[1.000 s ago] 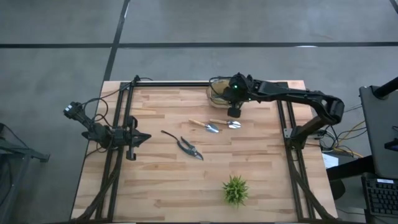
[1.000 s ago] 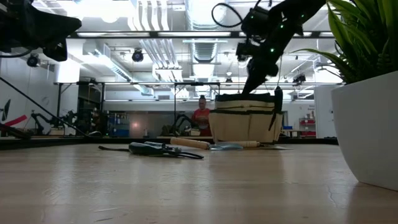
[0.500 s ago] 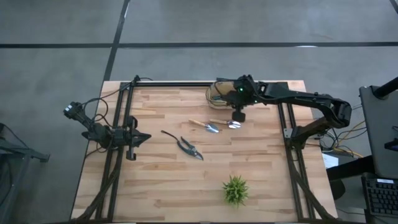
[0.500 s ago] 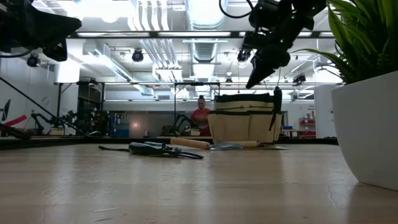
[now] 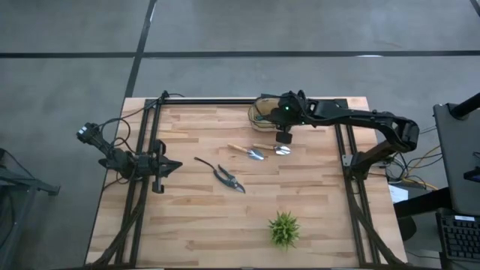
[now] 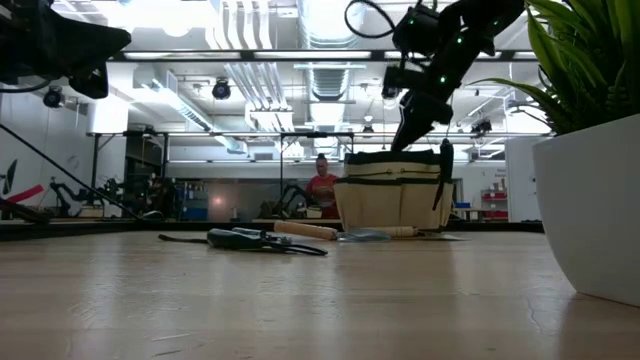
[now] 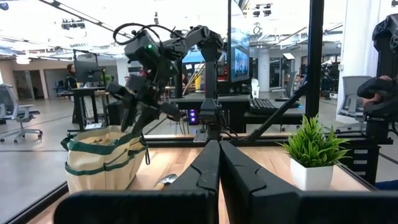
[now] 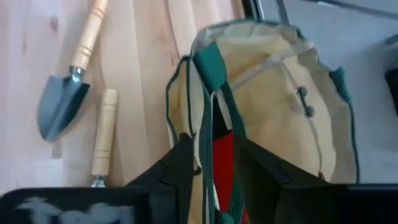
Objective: Pick & Place Garden tools in Gardening bag
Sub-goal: Adjust the gardening bag on the table
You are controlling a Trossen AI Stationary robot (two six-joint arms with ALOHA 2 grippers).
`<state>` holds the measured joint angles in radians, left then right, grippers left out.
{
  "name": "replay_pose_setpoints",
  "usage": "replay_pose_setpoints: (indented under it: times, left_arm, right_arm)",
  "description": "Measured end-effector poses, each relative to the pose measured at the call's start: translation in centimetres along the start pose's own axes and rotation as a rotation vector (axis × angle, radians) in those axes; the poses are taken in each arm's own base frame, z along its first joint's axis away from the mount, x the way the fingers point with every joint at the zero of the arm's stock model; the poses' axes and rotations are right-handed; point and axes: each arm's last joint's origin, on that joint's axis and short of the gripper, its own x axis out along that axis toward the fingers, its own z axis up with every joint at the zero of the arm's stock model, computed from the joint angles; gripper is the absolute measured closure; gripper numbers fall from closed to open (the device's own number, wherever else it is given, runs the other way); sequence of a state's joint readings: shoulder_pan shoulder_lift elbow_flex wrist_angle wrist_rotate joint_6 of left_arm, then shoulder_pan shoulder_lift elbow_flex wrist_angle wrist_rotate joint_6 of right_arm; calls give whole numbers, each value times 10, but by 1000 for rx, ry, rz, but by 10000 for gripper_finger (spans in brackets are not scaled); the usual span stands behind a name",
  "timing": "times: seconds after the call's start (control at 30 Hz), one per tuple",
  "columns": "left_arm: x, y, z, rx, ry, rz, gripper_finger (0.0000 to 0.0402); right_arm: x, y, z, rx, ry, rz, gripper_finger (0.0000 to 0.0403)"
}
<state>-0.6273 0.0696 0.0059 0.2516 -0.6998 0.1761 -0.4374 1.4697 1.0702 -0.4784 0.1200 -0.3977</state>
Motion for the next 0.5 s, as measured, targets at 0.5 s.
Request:
replay_pose_setpoints:
  times: [0.5]
  left_arm:
    - [0, 0, 0, 0, 0, 0, 388]
  right_arm:
    - [21, 4, -2, -36, 32, 57, 339]
